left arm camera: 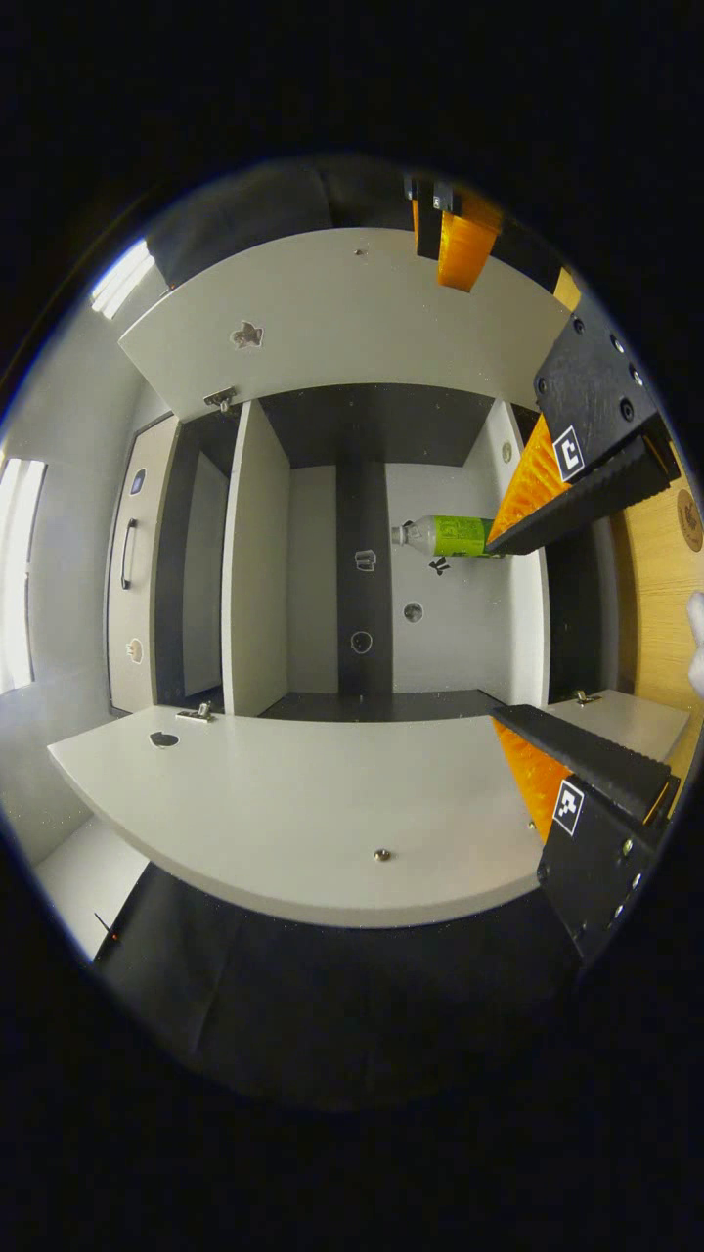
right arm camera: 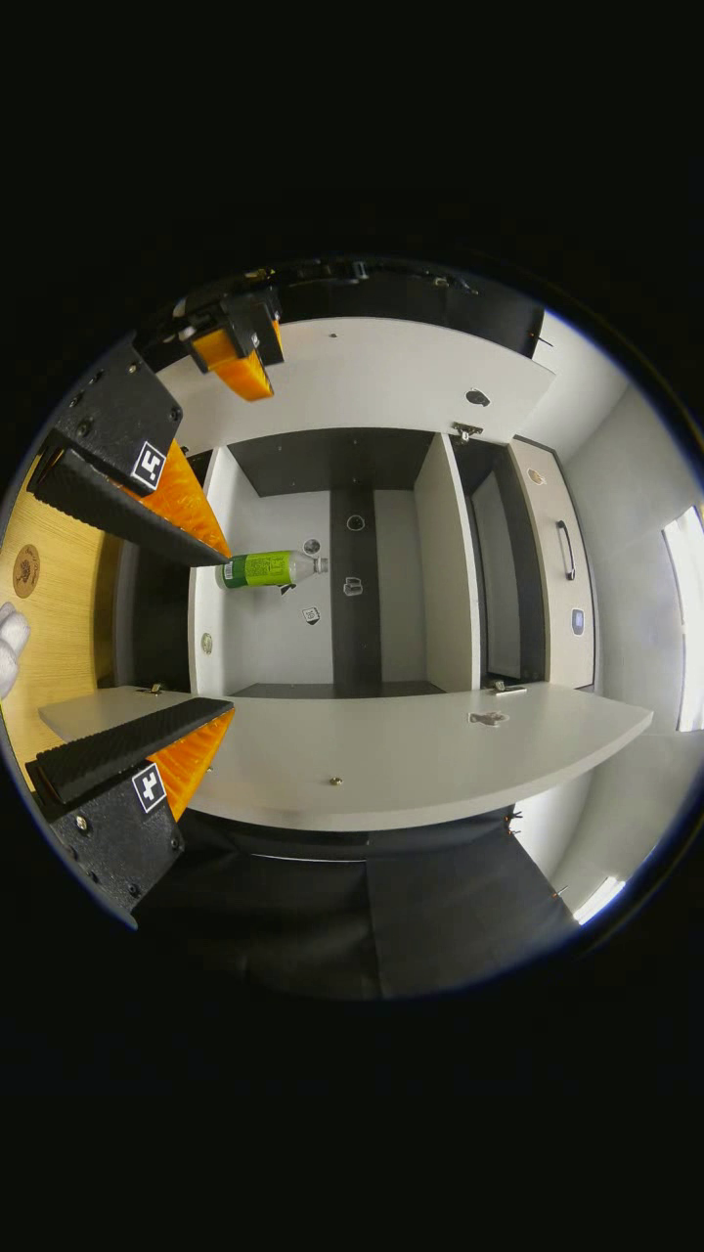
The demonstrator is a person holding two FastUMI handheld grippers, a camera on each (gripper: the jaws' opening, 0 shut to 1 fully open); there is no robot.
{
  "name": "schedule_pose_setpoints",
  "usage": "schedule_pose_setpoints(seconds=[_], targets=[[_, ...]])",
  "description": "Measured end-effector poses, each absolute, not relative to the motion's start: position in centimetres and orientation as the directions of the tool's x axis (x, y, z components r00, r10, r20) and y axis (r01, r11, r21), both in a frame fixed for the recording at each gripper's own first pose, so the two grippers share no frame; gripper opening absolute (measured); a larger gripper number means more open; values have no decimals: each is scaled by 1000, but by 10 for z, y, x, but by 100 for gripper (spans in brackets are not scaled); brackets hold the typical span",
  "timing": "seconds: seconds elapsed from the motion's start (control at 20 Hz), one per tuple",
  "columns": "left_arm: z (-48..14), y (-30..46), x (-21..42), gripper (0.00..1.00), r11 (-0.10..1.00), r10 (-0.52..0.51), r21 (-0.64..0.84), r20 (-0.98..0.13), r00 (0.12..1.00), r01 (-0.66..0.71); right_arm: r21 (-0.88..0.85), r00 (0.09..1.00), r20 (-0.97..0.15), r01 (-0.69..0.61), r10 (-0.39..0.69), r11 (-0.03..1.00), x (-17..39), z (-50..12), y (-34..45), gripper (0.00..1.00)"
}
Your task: Grasp the bottle in the cabinet with the left hand and place it on the coaster, then close the right door with the right hand and the left door with the left hand.
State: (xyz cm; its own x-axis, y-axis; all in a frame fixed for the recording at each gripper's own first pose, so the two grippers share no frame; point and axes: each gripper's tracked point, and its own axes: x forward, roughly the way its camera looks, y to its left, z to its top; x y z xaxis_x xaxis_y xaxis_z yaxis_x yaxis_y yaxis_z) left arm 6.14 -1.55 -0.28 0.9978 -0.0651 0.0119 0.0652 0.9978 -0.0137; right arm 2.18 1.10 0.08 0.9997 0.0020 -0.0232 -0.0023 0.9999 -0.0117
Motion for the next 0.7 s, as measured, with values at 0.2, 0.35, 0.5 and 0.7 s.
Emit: schedule_pose_setpoints(seconds=[0.2, 0.35, 0.5, 0.7], targets=[[1, -40, 101, 94, 992, -119, -24, 43, 992, 120, -23, 999, -39, 5, -6, 1000, 23, 4, 13, 83], [3, -62, 135, 94, 988, -152, -29, 73, 986, 154, -27, 999, -45, 22, -23, 999, 20, 5, 10, 83], [-2, -84, 174, 95, 985, -172, -21, 75, 982, 174, -49, 998, -46, 35, -37, 998, 17, 10, 8, 83], [-22, -107, 220, 94, 985, -170, -25, 48, 984, 171, -77, 997, -45, 63, -67, 995, 15, 14, 3, 83]])
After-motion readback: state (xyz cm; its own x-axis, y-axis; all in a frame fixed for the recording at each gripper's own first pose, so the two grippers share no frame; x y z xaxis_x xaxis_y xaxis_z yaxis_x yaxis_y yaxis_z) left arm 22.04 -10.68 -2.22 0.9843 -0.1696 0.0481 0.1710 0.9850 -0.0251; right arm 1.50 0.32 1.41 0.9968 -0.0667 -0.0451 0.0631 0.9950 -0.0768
